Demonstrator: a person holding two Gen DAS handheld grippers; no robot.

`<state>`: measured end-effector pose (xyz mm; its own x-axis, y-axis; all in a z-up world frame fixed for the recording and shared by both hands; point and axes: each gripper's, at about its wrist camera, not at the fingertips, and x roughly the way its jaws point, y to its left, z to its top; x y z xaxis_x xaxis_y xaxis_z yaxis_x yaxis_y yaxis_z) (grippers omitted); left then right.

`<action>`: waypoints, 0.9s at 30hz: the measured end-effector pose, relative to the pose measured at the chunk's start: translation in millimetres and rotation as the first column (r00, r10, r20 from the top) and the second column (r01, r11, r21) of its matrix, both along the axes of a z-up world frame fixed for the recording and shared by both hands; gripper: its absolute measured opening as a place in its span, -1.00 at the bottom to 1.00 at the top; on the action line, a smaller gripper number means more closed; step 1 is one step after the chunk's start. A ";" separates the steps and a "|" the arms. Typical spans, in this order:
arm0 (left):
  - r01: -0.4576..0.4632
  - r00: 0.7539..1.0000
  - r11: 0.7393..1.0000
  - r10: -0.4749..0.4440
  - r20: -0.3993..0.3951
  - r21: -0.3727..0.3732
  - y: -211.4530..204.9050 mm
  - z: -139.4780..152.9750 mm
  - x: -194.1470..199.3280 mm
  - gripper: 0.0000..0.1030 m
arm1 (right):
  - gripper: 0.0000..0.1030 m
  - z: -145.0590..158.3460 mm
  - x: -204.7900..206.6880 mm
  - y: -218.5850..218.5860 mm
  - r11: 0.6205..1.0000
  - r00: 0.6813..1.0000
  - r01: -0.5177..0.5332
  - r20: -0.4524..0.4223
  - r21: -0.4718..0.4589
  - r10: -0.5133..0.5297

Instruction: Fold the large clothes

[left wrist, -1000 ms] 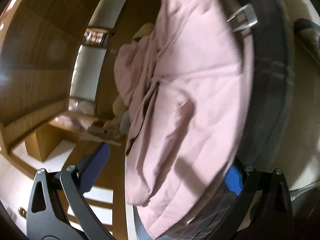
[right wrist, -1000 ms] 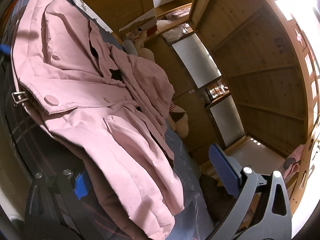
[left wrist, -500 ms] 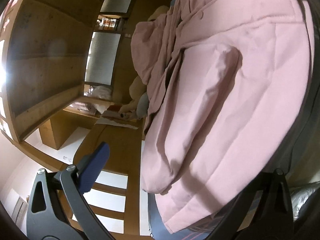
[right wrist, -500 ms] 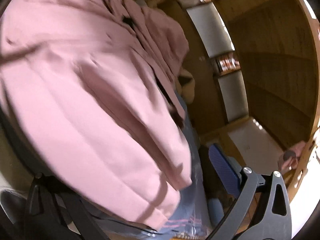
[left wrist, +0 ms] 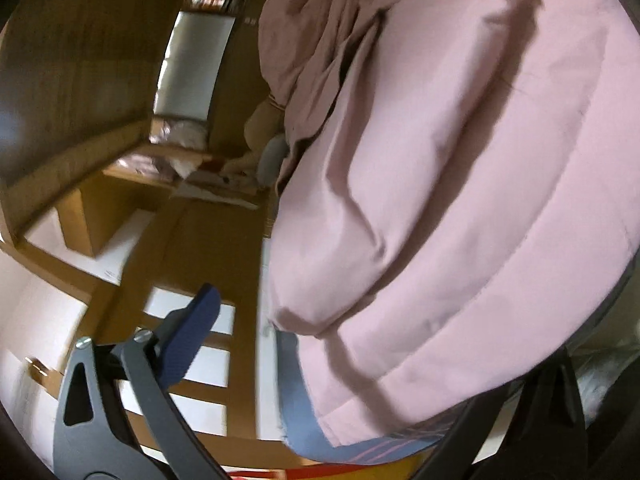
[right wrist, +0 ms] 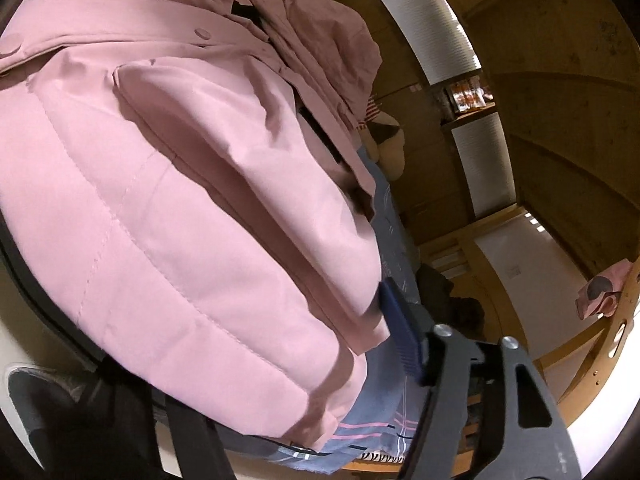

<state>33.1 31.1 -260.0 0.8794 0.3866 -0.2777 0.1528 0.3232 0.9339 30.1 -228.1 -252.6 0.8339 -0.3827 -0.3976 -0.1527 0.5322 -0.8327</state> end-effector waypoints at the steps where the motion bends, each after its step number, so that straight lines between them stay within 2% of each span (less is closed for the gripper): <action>1: 0.005 1.000 0.999 -0.006 -0.020 -0.049 0.8 4.7 -0.9 0.43 | 0.03 1.4 0.2 0.3 1.000 1.000 -0.002 -0.004 0.010 0.002; 2: 0.011 0.999 0.996 -0.015 -0.042 -0.090 0.1 9.3 -0.8 0.28 | -0.12 3.2 0.7 0.8 1.000 1.000 -0.005 -0.009 0.021 0.006; 4: 0.017 0.998 0.991 -0.025 -0.061 -0.132 -1.8 14.5 -2.1 -0.03 | -0.25 5.0 1.5 1.7 0.999 1.000 -0.006 -0.014 0.035 0.007; 9: 0.005 0.994 0.978 -0.027 -0.104 -0.210 -0.7 21.6 -2.0 -0.34 | -0.62 13.4 3.7 0.9 0.995 0.999 -0.009 -0.033 0.101 0.013; 12: -0.008 0.993 0.965 -0.023 -0.113 -0.262 -0.6 30.5 -3.1 -0.48 | -0.69 24.4 5.3 -1.8 0.987 0.999 -0.005 -0.031 0.163 0.010; 18: -0.047 0.985 0.941 -0.011 -0.170 -0.335 3.1 40.6 -0.5 -0.52 | -0.72 36.2 8.7 -3.8 0.970 1.000 0.006 -0.031 0.242 0.001; 21: -0.052 0.985 0.932 -0.011 -0.173 -0.359 5.0 45.7 0.3 -0.52 | -0.72 41.0 8.1 -5.6 0.961 0.999 0.009 -0.034 0.277 0.001; 25: -0.069 0.983 0.915 -0.006 -0.184 -0.398 7.9 54.4 2.6 -0.55 | -0.74 54.9 7.0 -8.3 0.937 1.000 0.007 -0.016 0.350 -0.001; 27: -0.081 0.981 0.903 -0.002 -0.192 -0.423 9.4 59.0 4.0 -0.57 | -0.74 63.2 8.5 -12.3 0.913 1.000 0.016 -0.018 0.408 -0.010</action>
